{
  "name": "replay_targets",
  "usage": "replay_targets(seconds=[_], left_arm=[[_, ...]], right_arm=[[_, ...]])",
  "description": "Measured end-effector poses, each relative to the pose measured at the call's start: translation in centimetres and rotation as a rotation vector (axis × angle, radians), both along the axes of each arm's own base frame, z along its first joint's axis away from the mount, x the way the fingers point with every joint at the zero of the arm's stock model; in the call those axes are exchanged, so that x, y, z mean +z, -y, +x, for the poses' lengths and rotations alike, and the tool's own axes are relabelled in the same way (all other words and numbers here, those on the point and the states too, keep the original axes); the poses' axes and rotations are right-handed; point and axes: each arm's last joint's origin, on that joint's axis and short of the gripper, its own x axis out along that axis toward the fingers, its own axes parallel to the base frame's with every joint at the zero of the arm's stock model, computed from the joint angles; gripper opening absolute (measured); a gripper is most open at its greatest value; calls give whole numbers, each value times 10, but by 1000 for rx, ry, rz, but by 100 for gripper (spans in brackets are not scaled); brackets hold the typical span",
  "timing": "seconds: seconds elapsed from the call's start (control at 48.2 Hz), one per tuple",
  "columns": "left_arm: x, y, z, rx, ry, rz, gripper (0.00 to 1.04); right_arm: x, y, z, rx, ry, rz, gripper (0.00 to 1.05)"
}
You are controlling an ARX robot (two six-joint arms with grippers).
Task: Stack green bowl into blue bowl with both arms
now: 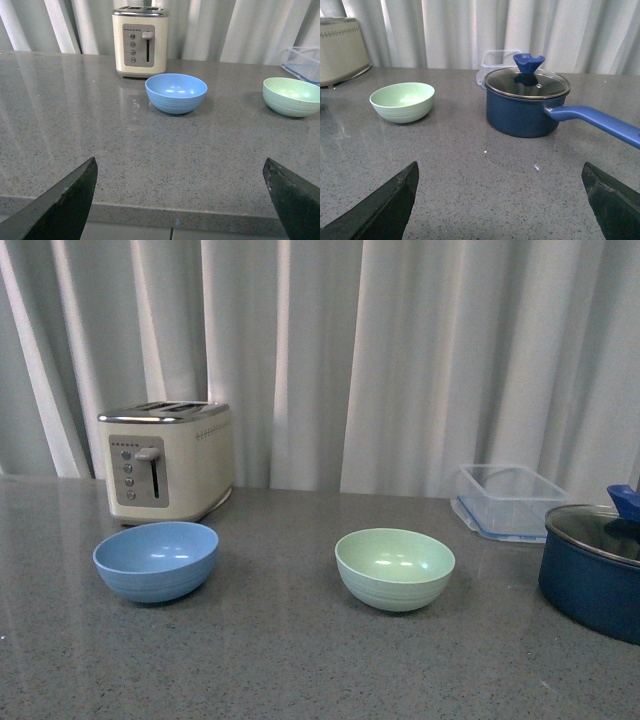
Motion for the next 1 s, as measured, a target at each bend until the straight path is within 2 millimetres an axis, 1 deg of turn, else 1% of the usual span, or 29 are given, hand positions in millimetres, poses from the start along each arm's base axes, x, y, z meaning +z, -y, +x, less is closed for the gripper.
replay_targets(seconds=[0.228,0.249,0.291,0.332,0.353,0.395,0.457,0.478,0.519,0.54,0.623,0.768,0.872,0.997], left_arm=[[0,0,0,0,0,0,98],[-1,0,1,21,-24,-15,98],[-2,0,1,108,-129,-46,98],[0,-3,5,303,-390,-105,98],[0,-5,8,367,-454,-116,98],[1,-11,22,456,-554,-155,98],[11,-19,43,474,-561,-196,98],[17,-23,54,482,-547,-203,98],[25,-27,65,477,-531,-209,98],[32,-31,76,472,-521,-209,98],[51,-42,110,439,-543,-178,98],[73,-46,160,336,-582,-92,98],[86,-43,185,274,-567,-48,98],[93,-39,204,257,-555,-18,98]], right_arm=[[0,0,0,0,0,0,95],[0,0,0,0,0,0,95],[0,0,0,0,0,0,95],[0,0,0,0,0,0,95],[0,0,0,0,0,0,95],[0,0,0,2,2,0,95],[0,0,0,0,2,0,95],[0,0,0,0,2,0,95],[0,0,0,1,2,0,95],[0,0,0,1,2,0,95],[0,0,0,0,2,0,95],[0,0,0,0,2,0,95],[0,0,0,0,2,0,95],[0,0,0,0,2,0,95]])
